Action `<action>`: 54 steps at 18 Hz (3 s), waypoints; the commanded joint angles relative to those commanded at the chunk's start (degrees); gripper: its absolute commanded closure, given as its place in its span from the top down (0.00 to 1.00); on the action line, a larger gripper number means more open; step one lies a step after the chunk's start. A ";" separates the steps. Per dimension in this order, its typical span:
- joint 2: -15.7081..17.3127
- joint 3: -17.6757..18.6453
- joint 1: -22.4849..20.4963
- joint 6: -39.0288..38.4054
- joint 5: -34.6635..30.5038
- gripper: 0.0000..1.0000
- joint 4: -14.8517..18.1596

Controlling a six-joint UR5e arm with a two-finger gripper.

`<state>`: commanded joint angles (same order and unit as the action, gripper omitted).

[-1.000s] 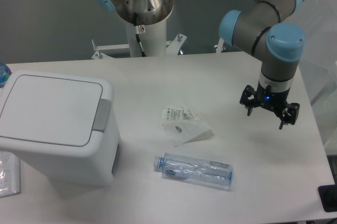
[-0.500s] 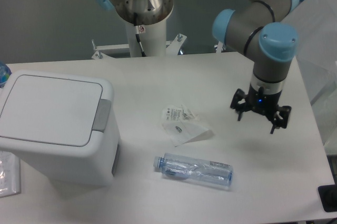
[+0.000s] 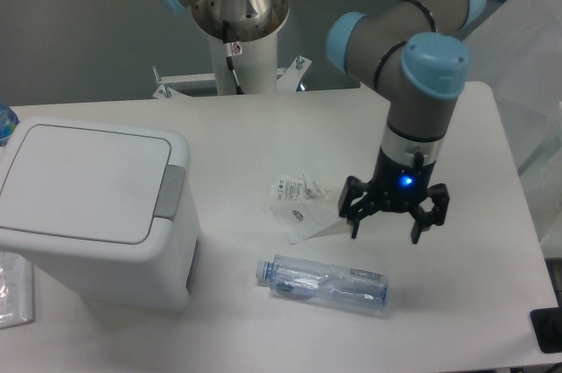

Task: Open the trash can
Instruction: 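Move the open gripper toward the white trash can's grey lid tab, then lower the gripper finger onto the grey tab at the lid's edge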

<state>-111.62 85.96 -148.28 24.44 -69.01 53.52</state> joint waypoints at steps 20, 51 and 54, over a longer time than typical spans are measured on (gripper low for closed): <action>13.18 4.82 5.10 -9.15 18.91 1.00 -0.09; 12.40 10.19 8.53 -8.18 17.59 1.00 -1.76; 12.31 10.19 8.53 -8.18 17.59 1.00 -1.76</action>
<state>-99.32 96.15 -139.75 16.26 -51.42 51.77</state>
